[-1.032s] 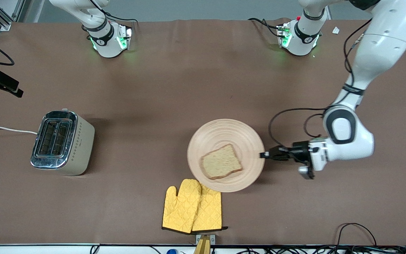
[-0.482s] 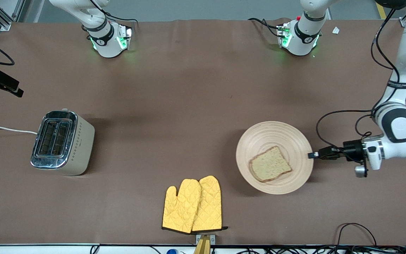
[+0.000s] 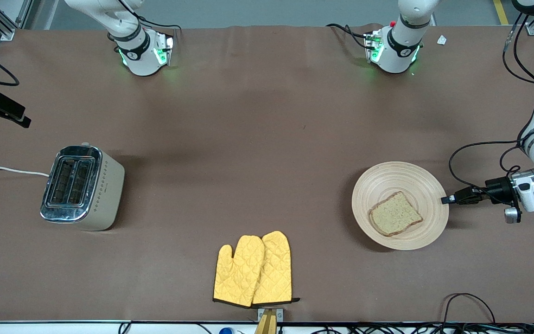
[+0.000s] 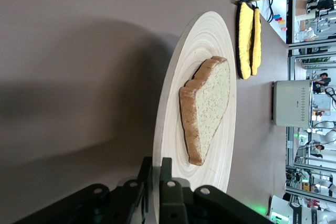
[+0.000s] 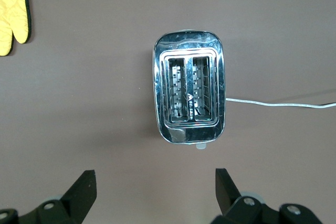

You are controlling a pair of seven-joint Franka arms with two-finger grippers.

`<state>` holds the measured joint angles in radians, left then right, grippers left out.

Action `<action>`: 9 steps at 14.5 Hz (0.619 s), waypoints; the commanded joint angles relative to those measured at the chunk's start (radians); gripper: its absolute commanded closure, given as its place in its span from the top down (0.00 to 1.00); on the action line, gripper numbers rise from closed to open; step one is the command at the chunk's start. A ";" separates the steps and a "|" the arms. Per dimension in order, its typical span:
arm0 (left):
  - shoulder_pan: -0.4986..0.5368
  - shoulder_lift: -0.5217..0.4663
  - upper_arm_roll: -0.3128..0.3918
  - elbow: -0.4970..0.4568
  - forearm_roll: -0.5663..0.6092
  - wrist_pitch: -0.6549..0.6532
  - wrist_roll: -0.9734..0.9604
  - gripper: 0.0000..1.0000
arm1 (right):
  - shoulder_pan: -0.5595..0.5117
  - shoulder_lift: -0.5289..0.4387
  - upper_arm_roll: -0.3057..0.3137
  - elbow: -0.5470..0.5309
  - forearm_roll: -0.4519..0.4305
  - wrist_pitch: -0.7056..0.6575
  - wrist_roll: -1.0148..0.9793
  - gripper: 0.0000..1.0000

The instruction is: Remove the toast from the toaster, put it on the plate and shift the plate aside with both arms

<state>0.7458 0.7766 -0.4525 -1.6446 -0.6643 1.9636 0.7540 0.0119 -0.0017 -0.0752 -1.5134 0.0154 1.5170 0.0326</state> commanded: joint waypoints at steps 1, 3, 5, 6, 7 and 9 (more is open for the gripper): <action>0.009 0.041 -0.009 0.035 -0.003 -0.026 -0.001 0.00 | -0.009 -0.035 0.011 -0.034 -0.002 0.002 -0.003 1.00; 0.013 0.065 0.009 0.035 -0.005 -0.025 0.001 0.02 | -0.009 -0.035 0.009 -0.033 -0.002 -0.001 -0.003 1.00; 0.014 0.078 0.011 0.035 -0.011 -0.025 0.001 0.09 | -0.009 -0.035 0.009 -0.033 -0.002 -0.003 -0.003 1.00; 0.015 0.090 0.012 0.035 -0.006 -0.025 0.001 0.18 | -0.009 -0.035 0.011 -0.033 -0.002 -0.003 -0.003 1.00; 0.014 0.096 0.018 0.037 0.000 -0.025 0.002 0.34 | -0.009 -0.035 0.011 -0.033 -0.002 -0.003 -0.003 1.00; 0.012 0.092 0.020 0.054 0.002 -0.025 0.004 1.00 | -0.009 -0.035 0.011 -0.033 -0.002 -0.003 -0.003 1.00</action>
<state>0.7539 0.8655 -0.4302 -1.6252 -0.6644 1.9636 0.7564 0.0119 -0.0018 -0.0750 -1.5134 0.0154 1.5130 0.0326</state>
